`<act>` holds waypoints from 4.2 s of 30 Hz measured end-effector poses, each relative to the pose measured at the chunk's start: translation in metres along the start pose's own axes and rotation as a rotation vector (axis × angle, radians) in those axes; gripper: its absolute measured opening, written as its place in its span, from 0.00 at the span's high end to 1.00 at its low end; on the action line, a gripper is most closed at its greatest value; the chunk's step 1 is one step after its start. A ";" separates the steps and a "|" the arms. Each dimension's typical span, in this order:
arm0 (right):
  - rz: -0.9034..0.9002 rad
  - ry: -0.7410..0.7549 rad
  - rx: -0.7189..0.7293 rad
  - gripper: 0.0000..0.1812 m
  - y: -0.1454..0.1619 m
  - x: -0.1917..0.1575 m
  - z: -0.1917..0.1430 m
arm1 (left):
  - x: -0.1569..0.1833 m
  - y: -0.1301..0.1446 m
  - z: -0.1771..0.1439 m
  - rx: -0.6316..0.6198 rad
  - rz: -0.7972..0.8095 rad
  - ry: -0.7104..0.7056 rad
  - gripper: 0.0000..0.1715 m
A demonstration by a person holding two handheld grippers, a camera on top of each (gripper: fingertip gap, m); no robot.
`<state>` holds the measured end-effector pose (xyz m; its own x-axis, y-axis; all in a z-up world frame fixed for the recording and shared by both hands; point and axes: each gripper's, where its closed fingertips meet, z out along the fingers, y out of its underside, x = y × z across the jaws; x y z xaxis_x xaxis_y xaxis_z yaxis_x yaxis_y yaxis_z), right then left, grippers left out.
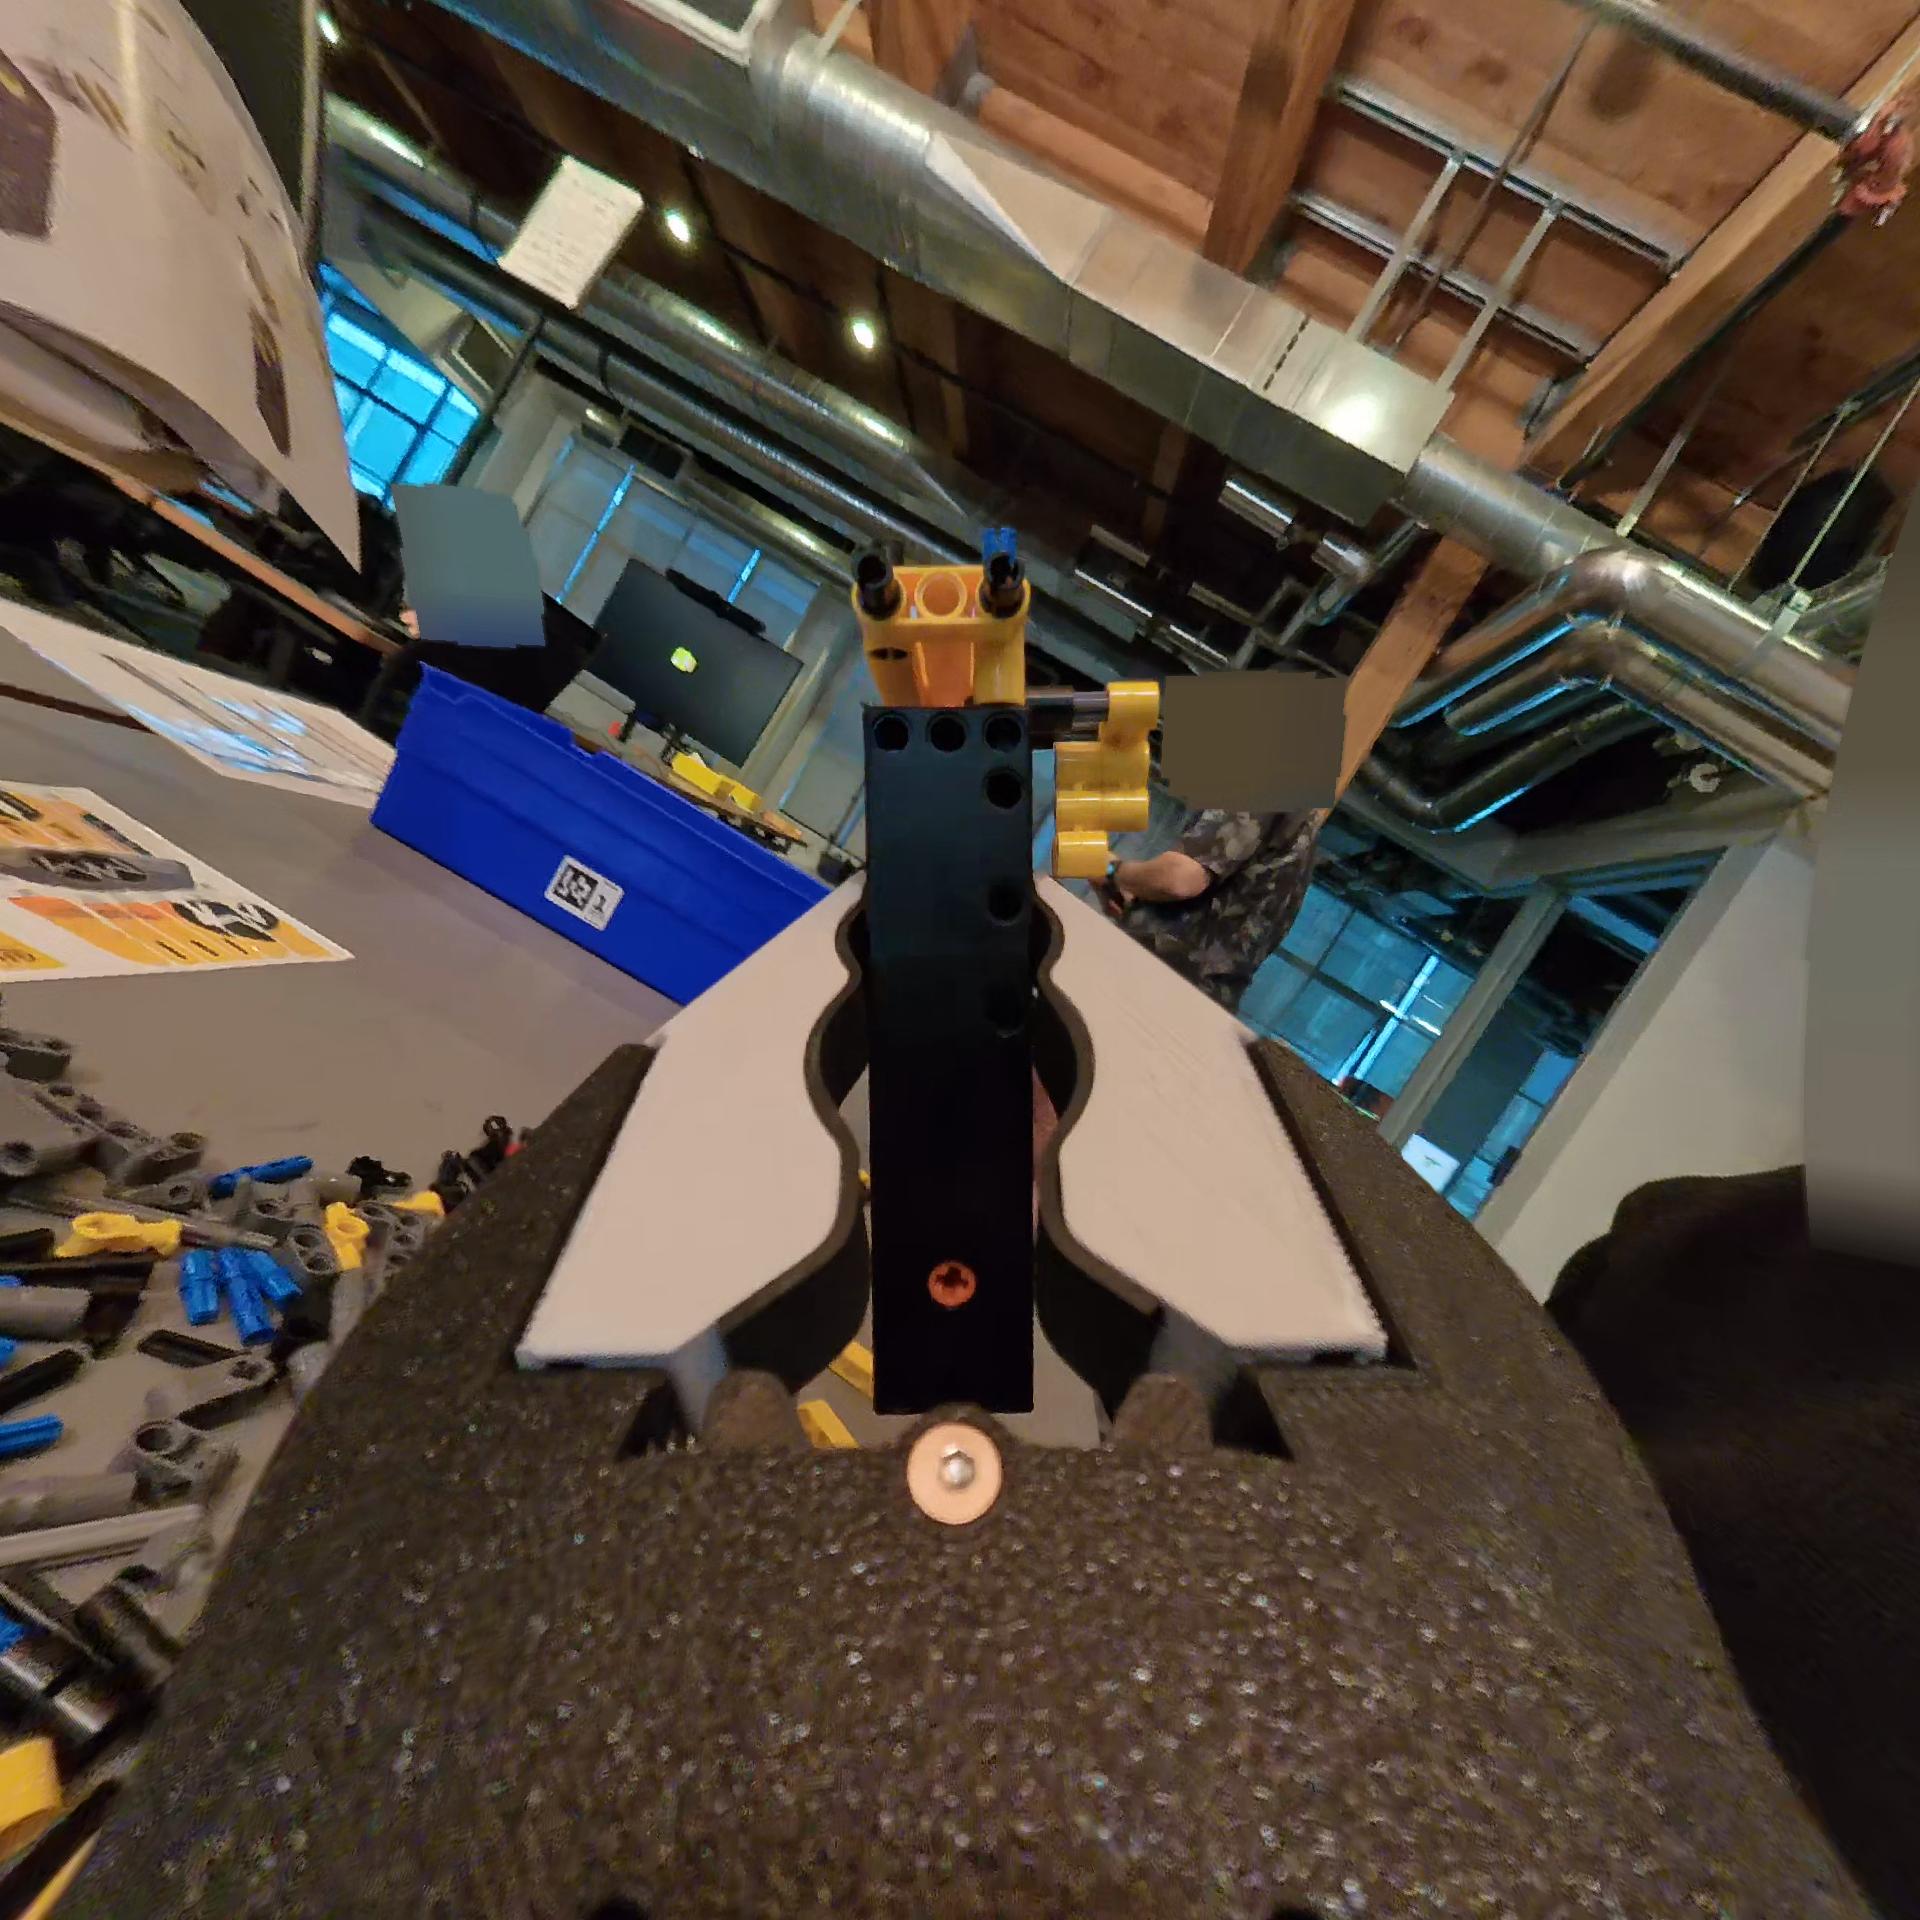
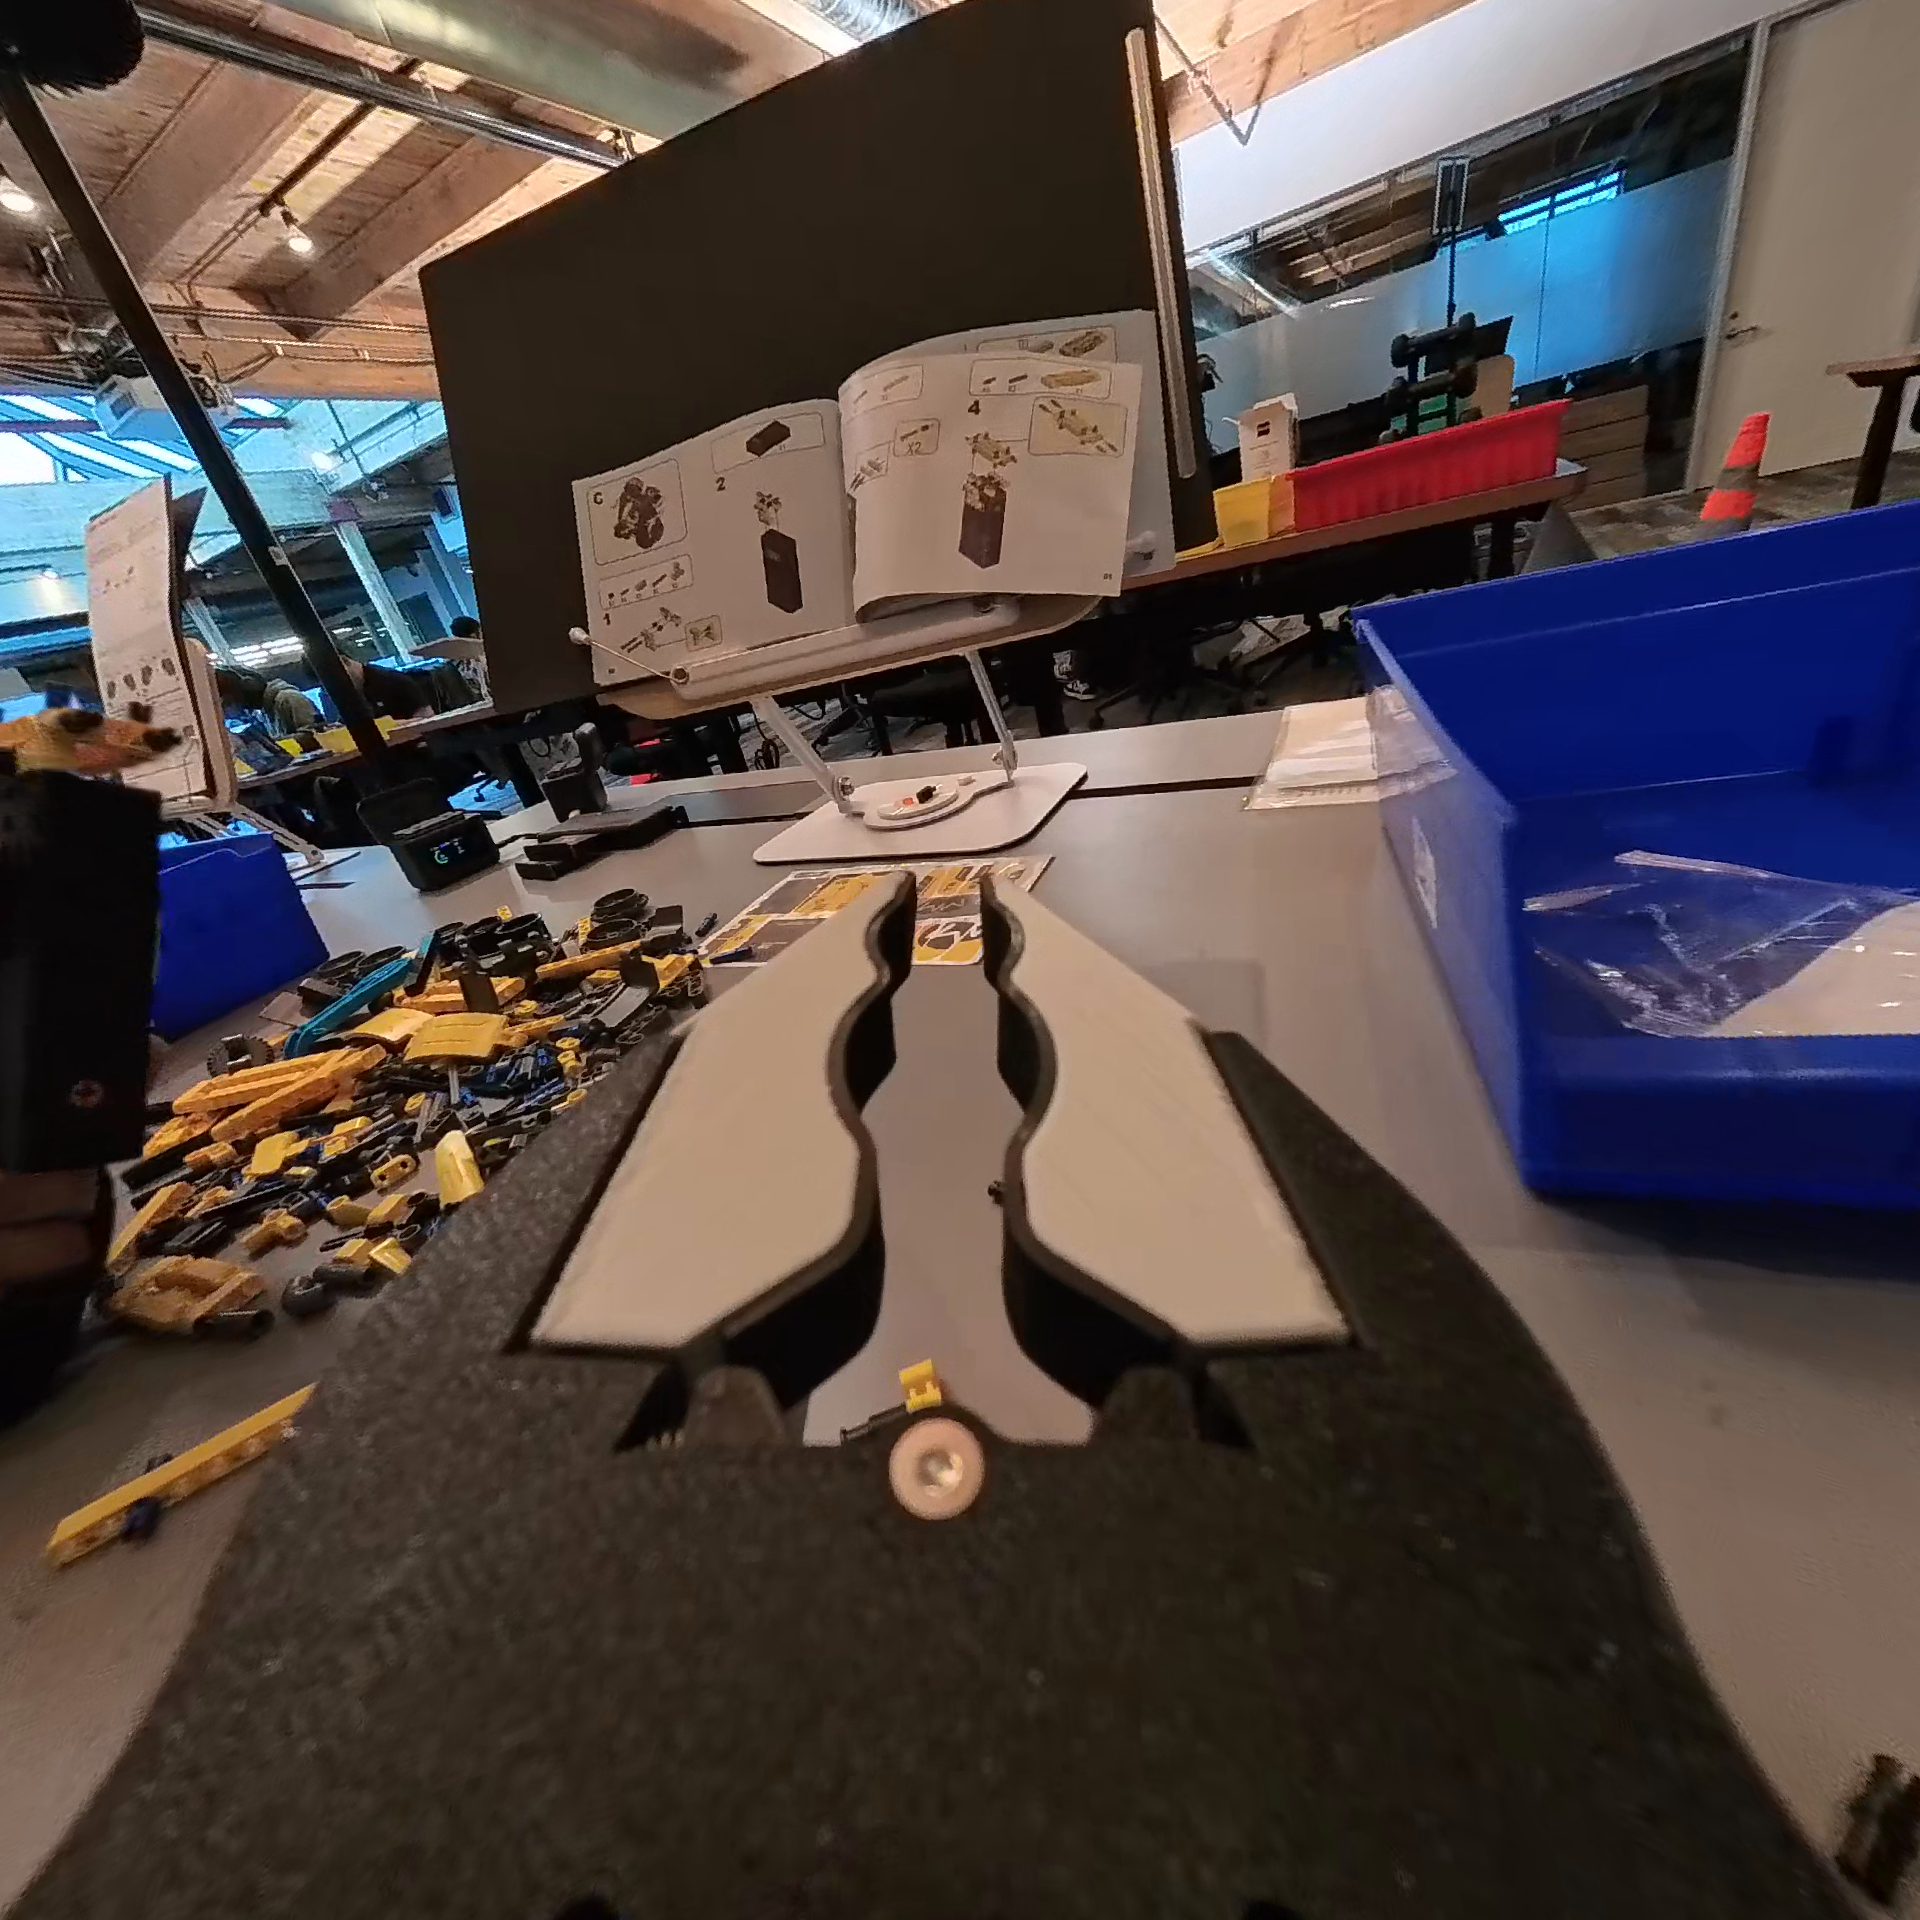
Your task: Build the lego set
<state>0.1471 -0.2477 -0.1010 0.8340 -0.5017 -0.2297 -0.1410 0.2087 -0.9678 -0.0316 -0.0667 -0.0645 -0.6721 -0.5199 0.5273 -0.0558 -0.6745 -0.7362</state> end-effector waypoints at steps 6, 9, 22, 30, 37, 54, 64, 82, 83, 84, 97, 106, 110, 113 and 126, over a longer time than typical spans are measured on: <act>-0.028 -0.002 0.003 0.94 -0.001 -0.003 0.000 | 0.014 -0.003 -0.009 -0.046 0.278 -0.106 0.85; -0.050 -0.007 0.005 0.94 -0.001 -0.006 0.000 | 0.001 0.022 -0.013 -0.305 0.578 -0.309 0.85; -0.047 -0.026 -0.012 0.94 0.002 -0.009 0.006 | -0.017 0.039 -0.017 -0.759 1.937 -0.888 0.86; -0.128 -0.044 -0.047 0.94 0.007 -0.018 0.016 | 0.009 0.049 -0.030 -0.660 1.997 -0.868 0.86; -0.255 -0.023 -0.070 0.94 0.012 -0.026 0.018 | 0.011 0.060 -0.028 -0.655 1.990 -0.816 0.86; -0.325 -0.017 -0.064 0.96 0.014 -0.036 0.009 | -0.006 0.092 -0.026 -0.669 1.932 -0.671 0.86; -0.421 -0.025 -0.098 0.96 0.022 -0.045 0.013 | -0.015 0.102 -0.031 -0.744 1.936 -0.669 0.85; -0.457 -0.036 -0.095 0.96 0.022 -0.050 0.014 | -0.019 0.100 -0.034 -0.742 1.855 -0.691 0.85; -0.457 -0.037 -0.094 0.96 0.022 -0.050 0.014 | -0.019 0.100 -0.034 -0.742 1.854 -0.691 0.85; -0.456 -0.037 -0.094 0.96 0.022 -0.050 0.014 | -0.020 0.099 -0.034 -0.742 1.853 -0.692 0.85; -0.460 -0.037 -0.103 0.96 0.024 -0.050 0.015 | -0.024 0.097 -0.033 -0.755 1.840 -0.697 0.85; -0.463 -0.037 -0.103 0.96 0.024 -0.050 0.015 | -0.027 0.094 -0.030 -0.760 1.828 -0.704 0.85; -0.463 -0.037 -0.102 0.96 0.024 -0.050 0.015 | -0.024 0.084 -0.030 -0.704 1.717 -0.724 0.85; -0.460 -0.036 -0.100 0.96 0.023 -0.049 0.015 | -0.003 0.039 -0.032 -0.410 1.281 -0.736 0.85; -0.457 -0.033 -0.095 0.96 0.022 -0.049 0.014 | 0.019 -0.052 -0.075 0.164 0.151 -0.378 0.85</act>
<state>0.1108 -0.2063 -0.1100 0.8383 -0.4968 0.2245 0.1979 -0.1064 -0.9744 -0.0968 -0.0020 -0.0477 -0.3444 -0.7539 0.5594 0.1613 -0.6346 -0.7559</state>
